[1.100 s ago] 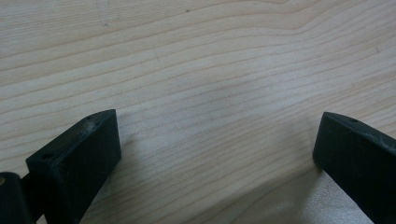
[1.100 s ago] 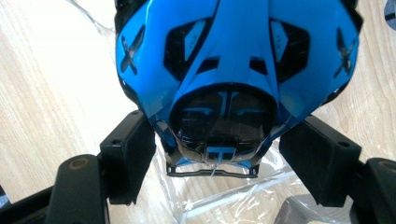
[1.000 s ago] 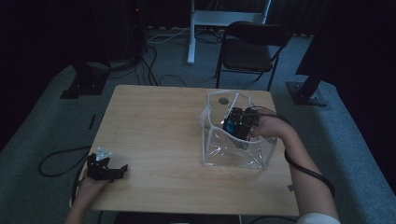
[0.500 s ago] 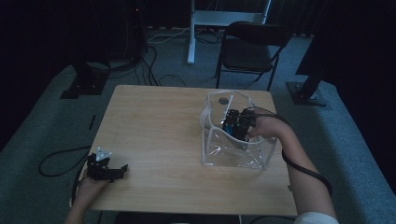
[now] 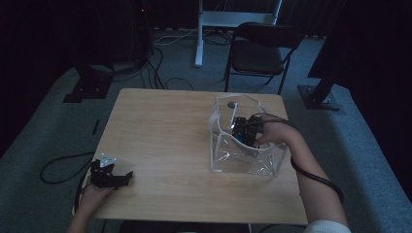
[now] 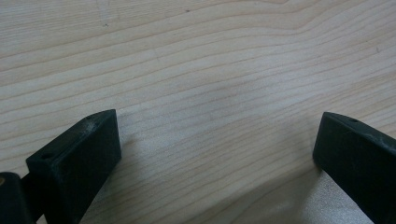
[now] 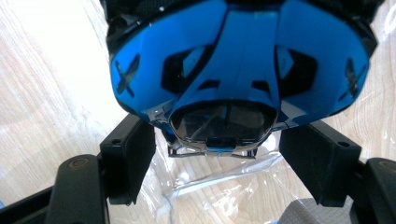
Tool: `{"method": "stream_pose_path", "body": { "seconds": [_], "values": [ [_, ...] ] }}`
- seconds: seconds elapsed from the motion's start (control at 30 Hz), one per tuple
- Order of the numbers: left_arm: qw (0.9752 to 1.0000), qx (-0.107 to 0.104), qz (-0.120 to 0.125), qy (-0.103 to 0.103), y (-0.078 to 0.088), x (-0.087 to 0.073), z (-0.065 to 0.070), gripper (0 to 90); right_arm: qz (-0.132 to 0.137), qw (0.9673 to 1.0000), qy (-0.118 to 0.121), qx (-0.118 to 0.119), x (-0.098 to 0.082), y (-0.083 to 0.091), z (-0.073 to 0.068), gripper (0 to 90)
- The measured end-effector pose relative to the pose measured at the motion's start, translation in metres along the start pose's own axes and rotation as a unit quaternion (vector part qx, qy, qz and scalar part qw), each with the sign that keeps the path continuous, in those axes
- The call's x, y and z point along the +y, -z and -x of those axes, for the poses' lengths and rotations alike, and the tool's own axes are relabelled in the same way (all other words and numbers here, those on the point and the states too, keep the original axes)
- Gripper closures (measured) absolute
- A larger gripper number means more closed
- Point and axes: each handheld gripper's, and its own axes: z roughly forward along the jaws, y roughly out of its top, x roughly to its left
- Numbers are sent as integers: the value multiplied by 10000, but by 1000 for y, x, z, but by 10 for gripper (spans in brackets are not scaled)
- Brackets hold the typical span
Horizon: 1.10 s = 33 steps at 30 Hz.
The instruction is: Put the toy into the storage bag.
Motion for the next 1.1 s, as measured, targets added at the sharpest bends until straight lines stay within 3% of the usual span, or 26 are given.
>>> {"method": "stream_pose_path", "body": {
  "seconds": [0.53,0.93,1.03,1.1],
  "values": [
    [10000,4,-2,4,0,0,0,14,-313,9994,31,-107,8,-9,-2,266],
    [10000,2,-2,5,0,0,0,14,-522,9978,112,-386,12,-16,-9,266],
    [10000,3,-3,4,0,0,0,14,-770,9955,101,-534,12,-20,-10,266],
    [10000,4,-2,4,0,0,0,14,-781,9955,104,-532,12,-20,-10,266]
  ]
}}
